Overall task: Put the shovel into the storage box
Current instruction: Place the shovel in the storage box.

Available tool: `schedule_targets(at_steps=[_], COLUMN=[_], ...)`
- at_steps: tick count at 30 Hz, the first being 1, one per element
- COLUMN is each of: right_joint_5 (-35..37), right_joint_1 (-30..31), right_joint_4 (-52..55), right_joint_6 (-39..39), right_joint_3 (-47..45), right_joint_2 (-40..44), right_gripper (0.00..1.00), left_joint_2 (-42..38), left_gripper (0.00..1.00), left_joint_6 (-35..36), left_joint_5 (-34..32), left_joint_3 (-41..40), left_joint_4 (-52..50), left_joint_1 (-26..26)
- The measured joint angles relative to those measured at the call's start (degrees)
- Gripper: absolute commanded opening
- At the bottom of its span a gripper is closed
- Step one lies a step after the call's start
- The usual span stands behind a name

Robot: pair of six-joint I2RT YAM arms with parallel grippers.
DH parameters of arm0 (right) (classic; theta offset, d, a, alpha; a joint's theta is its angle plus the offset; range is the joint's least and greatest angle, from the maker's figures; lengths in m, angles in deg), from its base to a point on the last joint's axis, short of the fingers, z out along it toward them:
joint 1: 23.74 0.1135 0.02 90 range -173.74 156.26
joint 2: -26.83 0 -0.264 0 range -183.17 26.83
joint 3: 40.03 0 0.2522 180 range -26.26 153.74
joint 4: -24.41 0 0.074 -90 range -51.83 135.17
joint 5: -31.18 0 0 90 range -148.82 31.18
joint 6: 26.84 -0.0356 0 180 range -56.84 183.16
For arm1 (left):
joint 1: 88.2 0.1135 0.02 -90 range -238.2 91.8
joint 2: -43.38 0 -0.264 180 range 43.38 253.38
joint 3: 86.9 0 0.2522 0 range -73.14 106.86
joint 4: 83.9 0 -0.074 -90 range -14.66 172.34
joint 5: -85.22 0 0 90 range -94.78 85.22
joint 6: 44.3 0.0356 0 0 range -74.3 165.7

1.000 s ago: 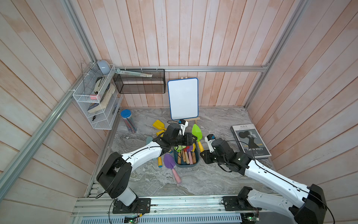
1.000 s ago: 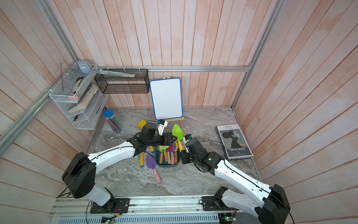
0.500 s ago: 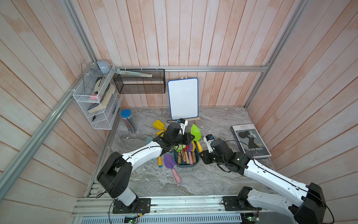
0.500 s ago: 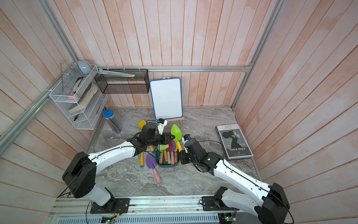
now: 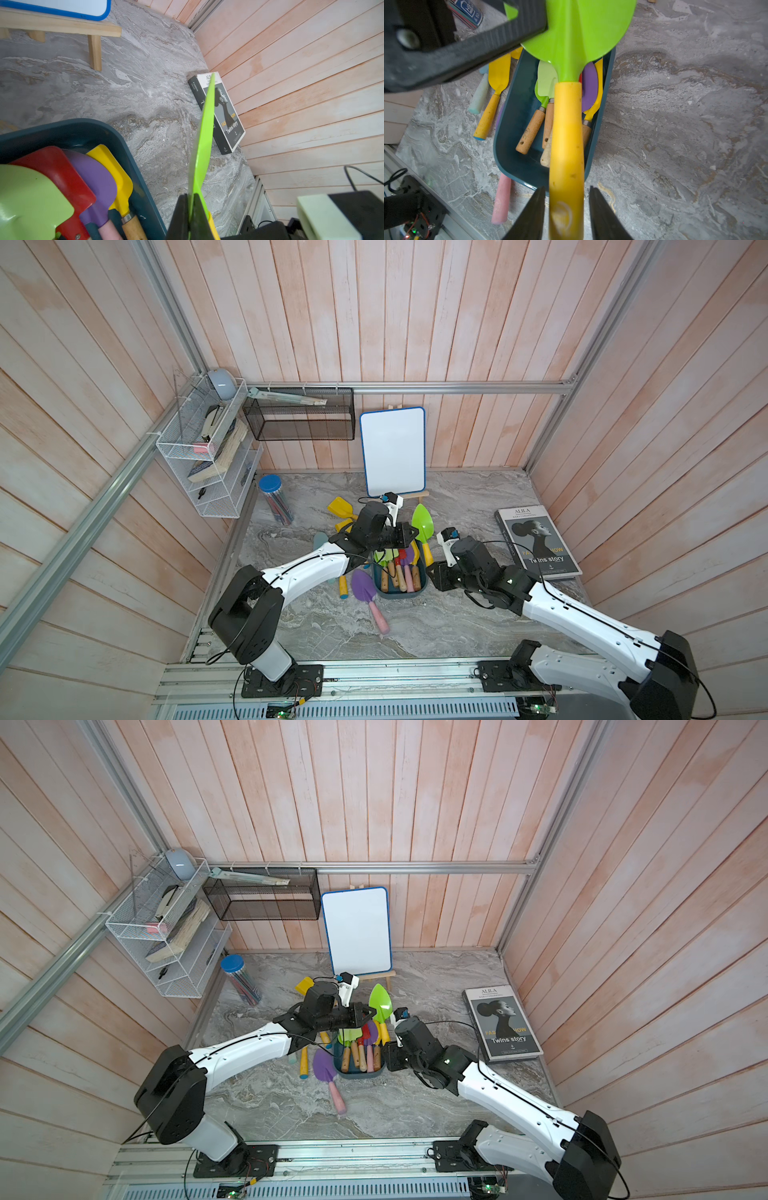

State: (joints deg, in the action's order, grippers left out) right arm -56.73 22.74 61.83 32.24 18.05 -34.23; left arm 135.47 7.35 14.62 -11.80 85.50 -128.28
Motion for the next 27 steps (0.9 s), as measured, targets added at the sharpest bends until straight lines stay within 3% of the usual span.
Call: schedule_targets(at_steps=[4,27], right_joint_5=[0.2,0.4], right_joint_1=[0.0,0.0], right_joint_4=[-0.1,-0.1], right_joint_6=[-0.3,-0.3], right_joint_3=[0.3,0.3], right_joint_2=[0.0,0.5], right_gripper=[0.57,0.57], left_joint_2=[0.5,1.6], left_gripper=[0.0,0.0], left_joint_6=[0.9,3.4], left_joint_5=[-0.8,-3.7], left_joint_3=[0.0,-3.8], left_joint_4=[-1.4,-2.5], left_joint_1=[0.2,4.3])
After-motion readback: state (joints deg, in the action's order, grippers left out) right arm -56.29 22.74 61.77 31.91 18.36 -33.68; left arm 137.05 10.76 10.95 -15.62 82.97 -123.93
